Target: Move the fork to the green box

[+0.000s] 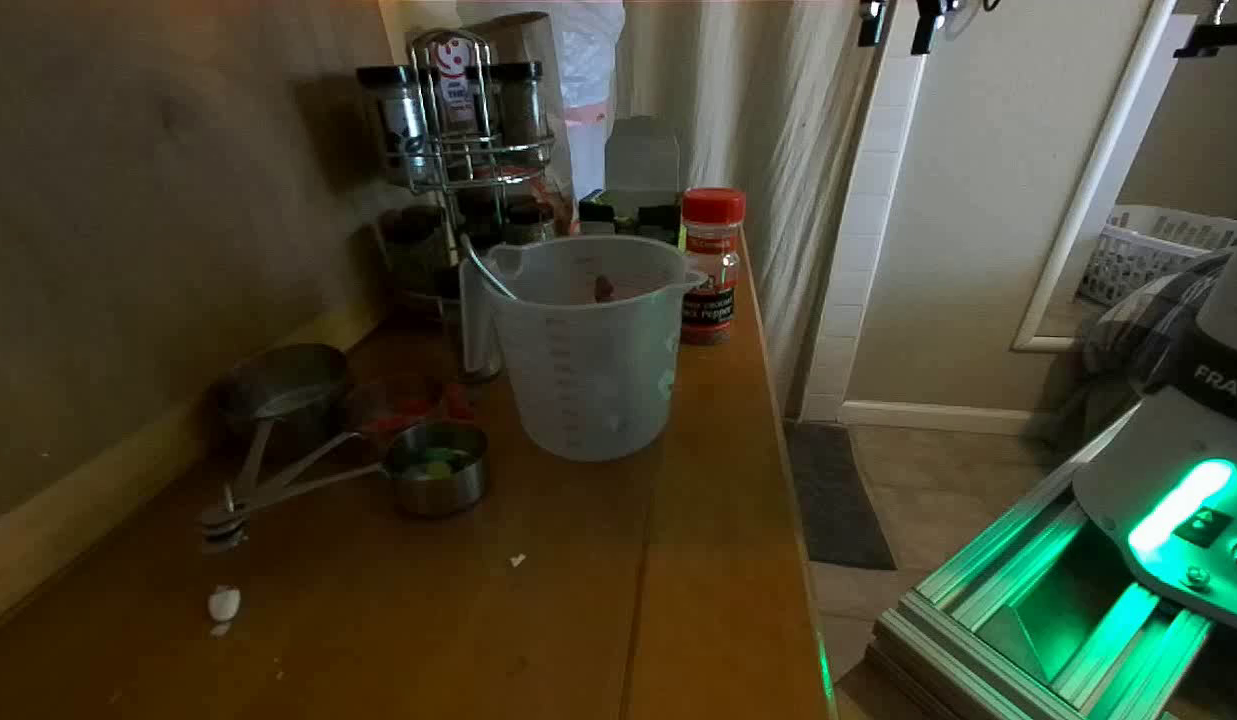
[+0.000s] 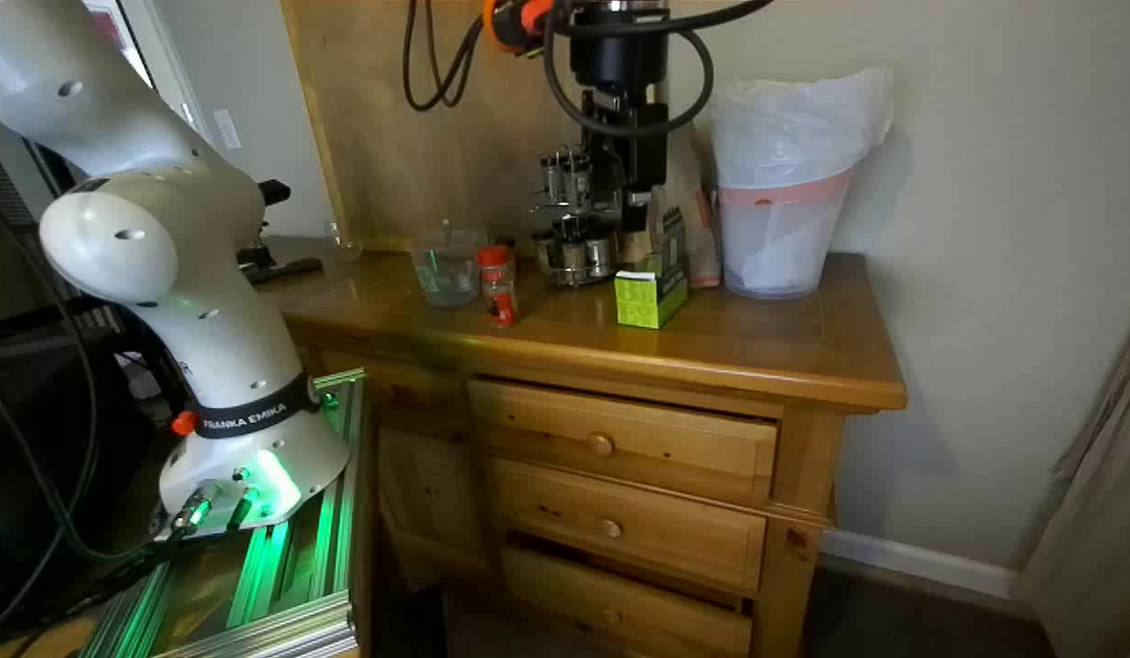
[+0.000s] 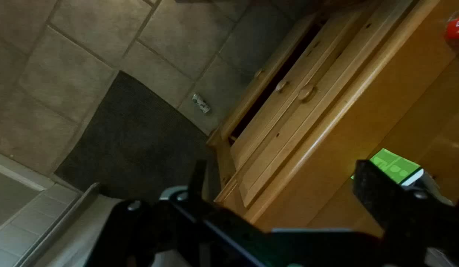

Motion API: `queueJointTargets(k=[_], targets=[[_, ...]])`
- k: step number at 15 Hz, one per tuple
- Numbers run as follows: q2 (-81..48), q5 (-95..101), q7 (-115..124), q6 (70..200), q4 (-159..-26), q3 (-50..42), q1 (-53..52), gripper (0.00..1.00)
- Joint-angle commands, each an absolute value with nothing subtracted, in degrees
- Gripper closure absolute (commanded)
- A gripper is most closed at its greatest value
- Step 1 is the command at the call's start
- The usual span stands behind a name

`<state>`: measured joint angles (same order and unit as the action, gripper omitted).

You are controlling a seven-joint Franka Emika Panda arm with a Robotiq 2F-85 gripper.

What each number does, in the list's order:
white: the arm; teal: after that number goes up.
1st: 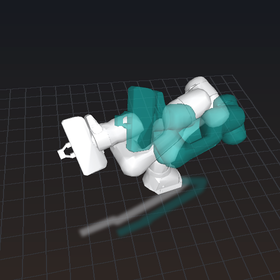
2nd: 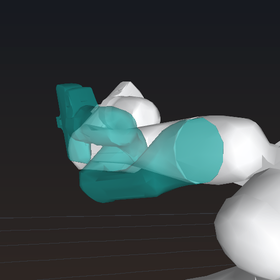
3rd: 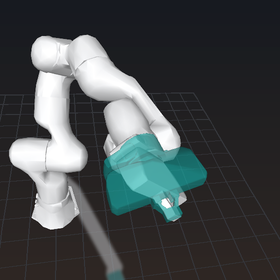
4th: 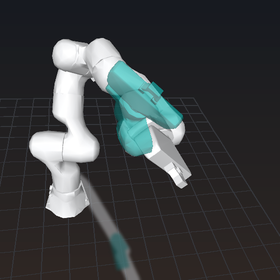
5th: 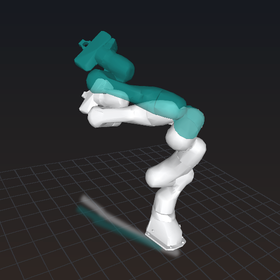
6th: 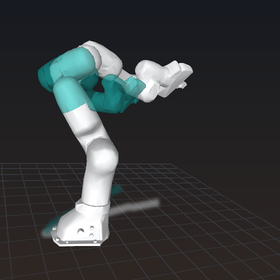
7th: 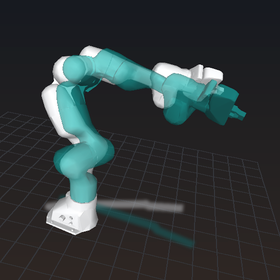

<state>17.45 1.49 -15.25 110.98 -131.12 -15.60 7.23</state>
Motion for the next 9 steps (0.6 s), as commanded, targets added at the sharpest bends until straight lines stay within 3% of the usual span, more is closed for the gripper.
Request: queueJointTargets(k=[1, 9], targets=[[17.34, 1.21, -15.49, 110.87, -131.02, -14.79, 8.14, 0.0], [23.76, 0.35, -20.84, 112.1, -134.81, -11.91, 5.06, 0.0]])
